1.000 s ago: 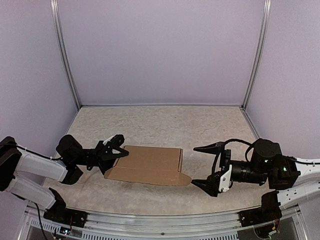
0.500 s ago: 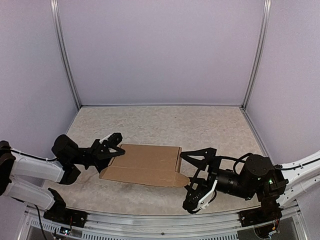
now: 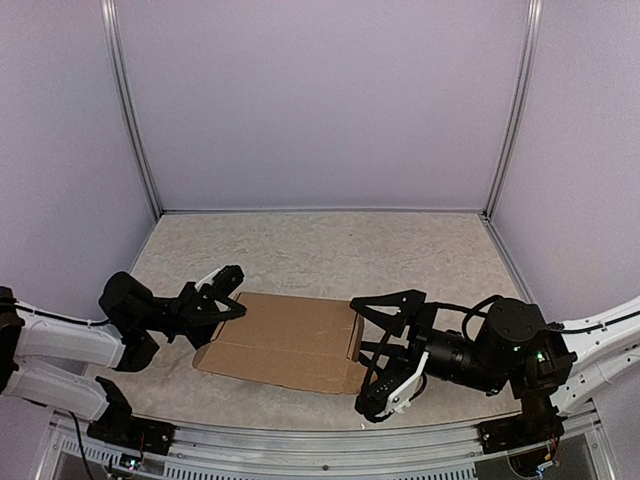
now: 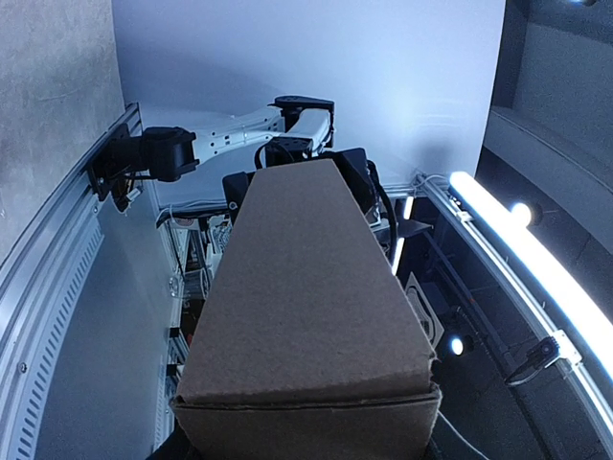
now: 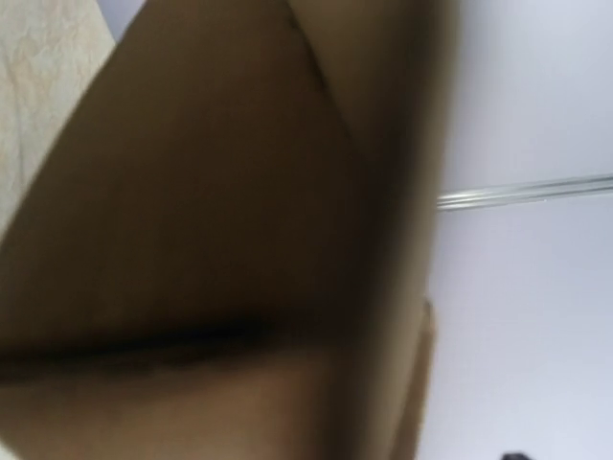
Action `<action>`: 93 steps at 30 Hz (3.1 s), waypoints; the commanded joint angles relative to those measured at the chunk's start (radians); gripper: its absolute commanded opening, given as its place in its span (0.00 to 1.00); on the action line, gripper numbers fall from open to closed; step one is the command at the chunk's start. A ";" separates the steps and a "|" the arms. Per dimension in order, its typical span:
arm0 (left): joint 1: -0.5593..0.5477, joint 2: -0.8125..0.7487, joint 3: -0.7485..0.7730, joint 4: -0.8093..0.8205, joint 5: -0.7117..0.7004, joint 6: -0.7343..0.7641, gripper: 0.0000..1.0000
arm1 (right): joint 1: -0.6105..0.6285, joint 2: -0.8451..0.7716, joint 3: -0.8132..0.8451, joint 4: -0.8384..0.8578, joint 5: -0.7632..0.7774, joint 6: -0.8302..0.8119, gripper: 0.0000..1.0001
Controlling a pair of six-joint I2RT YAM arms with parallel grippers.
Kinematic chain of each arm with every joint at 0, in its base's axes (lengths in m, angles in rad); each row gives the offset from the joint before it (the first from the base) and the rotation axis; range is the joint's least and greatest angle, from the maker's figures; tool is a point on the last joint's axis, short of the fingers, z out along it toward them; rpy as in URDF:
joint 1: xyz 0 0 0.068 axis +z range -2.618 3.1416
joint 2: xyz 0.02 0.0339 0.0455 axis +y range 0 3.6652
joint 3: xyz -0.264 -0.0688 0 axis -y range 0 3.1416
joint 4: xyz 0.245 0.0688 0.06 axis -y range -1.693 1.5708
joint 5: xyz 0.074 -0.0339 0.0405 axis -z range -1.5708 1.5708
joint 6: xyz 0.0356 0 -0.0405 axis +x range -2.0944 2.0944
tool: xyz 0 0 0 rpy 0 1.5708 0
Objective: Fold the paper box
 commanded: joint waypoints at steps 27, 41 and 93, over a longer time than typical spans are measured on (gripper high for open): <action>0.038 -0.245 0.048 -0.495 -0.002 0.418 0.99 | 0.014 0.009 0.048 -0.104 0.007 0.098 0.37; 0.253 -0.398 0.228 -1.329 -0.062 0.928 0.99 | -0.032 -0.071 0.076 -0.346 0.037 0.471 0.33; -0.230 -0.433 0.435 -1.604 -0.544 1.514 0.34 | -0.567 -0.022 -0.256 -0.041 -1.114 1.501 0.30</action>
